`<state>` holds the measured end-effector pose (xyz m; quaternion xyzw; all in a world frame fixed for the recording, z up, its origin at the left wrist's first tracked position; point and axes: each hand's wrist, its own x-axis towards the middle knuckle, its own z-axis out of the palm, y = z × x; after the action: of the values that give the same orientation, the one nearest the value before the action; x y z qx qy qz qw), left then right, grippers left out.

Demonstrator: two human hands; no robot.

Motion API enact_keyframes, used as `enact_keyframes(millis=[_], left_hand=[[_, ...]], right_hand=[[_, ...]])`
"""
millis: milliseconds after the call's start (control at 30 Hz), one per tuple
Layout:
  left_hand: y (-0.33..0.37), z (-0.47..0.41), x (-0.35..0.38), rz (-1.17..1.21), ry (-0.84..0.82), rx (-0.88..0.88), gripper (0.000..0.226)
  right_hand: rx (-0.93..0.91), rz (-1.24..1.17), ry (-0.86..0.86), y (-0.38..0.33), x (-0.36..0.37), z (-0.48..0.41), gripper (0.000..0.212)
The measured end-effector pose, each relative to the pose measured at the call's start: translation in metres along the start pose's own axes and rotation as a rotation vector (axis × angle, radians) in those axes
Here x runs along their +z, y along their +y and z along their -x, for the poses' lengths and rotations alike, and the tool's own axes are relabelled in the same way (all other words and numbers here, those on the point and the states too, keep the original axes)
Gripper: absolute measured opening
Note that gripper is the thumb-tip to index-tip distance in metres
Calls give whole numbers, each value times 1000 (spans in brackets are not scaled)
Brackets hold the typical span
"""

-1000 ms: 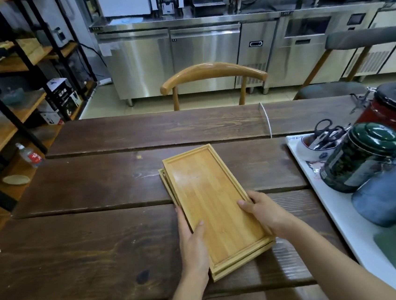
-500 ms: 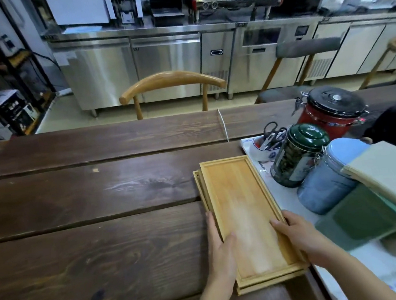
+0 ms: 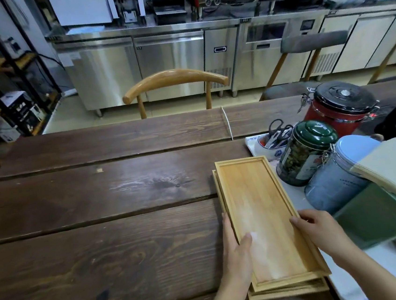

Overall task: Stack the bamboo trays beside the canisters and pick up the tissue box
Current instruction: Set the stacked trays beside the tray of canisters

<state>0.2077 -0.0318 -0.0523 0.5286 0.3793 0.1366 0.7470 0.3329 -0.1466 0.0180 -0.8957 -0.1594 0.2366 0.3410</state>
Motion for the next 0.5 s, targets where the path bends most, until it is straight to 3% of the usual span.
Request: enact_keyframes(millis=[267,500], left_hand=[[3,4,3,-161,-53,35,75],[4,6,3,-156,-28,17,68]], right_hand=[[21,-31,35,14,5,1,29],[-4,39,54,22,4,5,30]])
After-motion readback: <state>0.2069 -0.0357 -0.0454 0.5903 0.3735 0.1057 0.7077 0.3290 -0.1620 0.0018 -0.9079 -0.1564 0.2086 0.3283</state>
